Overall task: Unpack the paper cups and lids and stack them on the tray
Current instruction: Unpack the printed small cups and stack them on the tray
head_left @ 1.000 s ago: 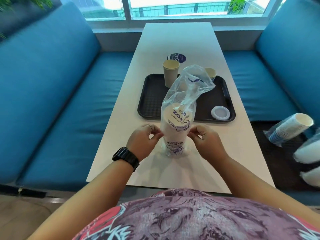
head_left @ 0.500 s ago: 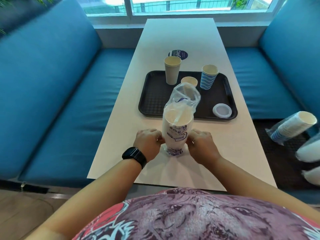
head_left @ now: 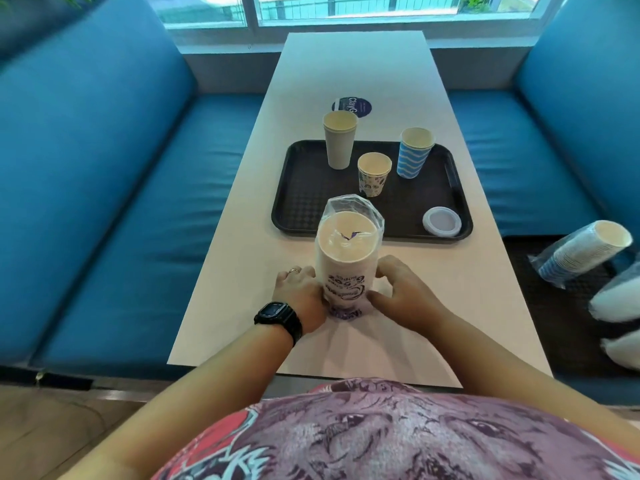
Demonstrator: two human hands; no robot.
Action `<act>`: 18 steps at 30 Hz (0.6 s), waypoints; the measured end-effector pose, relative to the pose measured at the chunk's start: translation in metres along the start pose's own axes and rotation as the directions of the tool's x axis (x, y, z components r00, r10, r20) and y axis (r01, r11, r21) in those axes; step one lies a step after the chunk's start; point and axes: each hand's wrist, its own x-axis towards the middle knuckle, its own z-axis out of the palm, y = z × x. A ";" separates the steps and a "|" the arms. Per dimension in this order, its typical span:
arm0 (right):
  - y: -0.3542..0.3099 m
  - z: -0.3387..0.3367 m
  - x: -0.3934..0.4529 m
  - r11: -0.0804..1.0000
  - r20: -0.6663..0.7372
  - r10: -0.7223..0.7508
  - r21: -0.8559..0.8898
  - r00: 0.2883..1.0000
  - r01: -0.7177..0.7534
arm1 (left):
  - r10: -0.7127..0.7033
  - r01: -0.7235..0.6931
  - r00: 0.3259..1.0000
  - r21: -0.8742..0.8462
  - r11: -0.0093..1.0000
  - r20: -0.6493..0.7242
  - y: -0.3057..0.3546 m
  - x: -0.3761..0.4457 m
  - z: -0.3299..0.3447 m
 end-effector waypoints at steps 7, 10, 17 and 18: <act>-0.013 0.001 -0.006 0.996 -0.209 -0.059 0.050 0.976 0.071 | -0.046 0.045 0.998 0.012 0.999 0.048 0.006 0.003 -0.004; -0.014 0.005 -0.003 0.992 -0.245 -0.126 -0.041 0.961 0.119 | -0.051 0.051 0.999 -0.012 0.999 0.007 0.004 0.000 -0.005; -0.014 0.006 0.003 0.987 -0.234 -0.103 -0.145 0.967 0.070 | -0.041 0.042 0.999 -0.220 0.975 0.010 -0.004 -0.005 -0.009; -0.013 0.006 0.003 0.986 -0.234 -0.108 -0.150 0.966 0.074 | -0.035 0.031 0.999 -0.265 0.964 -0.010 -0.008 -0.006 -0.012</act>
